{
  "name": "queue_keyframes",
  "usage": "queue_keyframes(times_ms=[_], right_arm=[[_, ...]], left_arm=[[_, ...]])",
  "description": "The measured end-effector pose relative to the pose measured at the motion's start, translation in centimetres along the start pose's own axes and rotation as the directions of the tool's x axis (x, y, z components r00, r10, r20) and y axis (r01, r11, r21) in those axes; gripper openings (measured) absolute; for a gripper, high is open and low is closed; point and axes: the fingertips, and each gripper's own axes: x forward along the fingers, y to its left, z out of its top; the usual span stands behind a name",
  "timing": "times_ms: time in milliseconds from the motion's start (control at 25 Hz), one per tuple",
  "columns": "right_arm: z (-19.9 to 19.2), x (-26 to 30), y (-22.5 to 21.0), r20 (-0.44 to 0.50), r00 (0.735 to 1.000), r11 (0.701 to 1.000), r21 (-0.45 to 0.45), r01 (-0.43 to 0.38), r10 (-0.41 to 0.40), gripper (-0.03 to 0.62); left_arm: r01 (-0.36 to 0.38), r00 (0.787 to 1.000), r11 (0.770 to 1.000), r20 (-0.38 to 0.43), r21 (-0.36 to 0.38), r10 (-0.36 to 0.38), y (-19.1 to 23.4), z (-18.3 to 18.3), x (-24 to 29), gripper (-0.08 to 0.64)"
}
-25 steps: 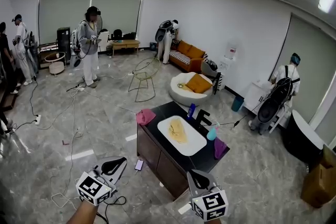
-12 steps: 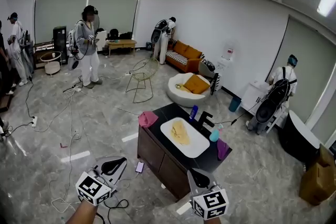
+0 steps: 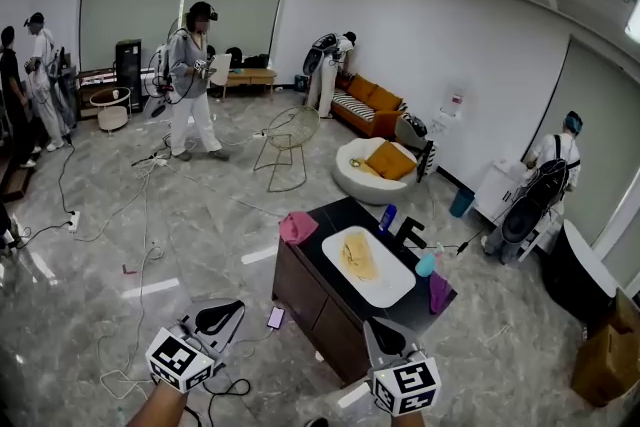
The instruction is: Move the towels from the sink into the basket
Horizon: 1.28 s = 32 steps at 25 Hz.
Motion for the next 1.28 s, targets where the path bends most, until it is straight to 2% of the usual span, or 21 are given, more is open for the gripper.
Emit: queue_keyframes(times_ms=[240,560,1280], right_arm=[[0.0,3.5,-1.8,0.015,0.999,0.999,0.014,-0.043,0.043,0.009],[-0.7,7.6,-6.0,0.013,0.996,0.995,0.029,-0.091,0.091,0.009],[-3.8,12.9,-20.0,0.033,0.982,0.981,0.049,-0.185,0.184,0.009]], left_arm=[[-0.054,0.998,0.999,-0.019,0.004,0.054,1.9,-0.4,1.2,0.005],[-0.104,0.993,0.995,-0.046,0.007,0.104,3.3,-0.9,5.4,0.005],[-0.178,0.979,0.984,-0.094,0.023,0.179,0.7,-1.9,19.4,0.005]])
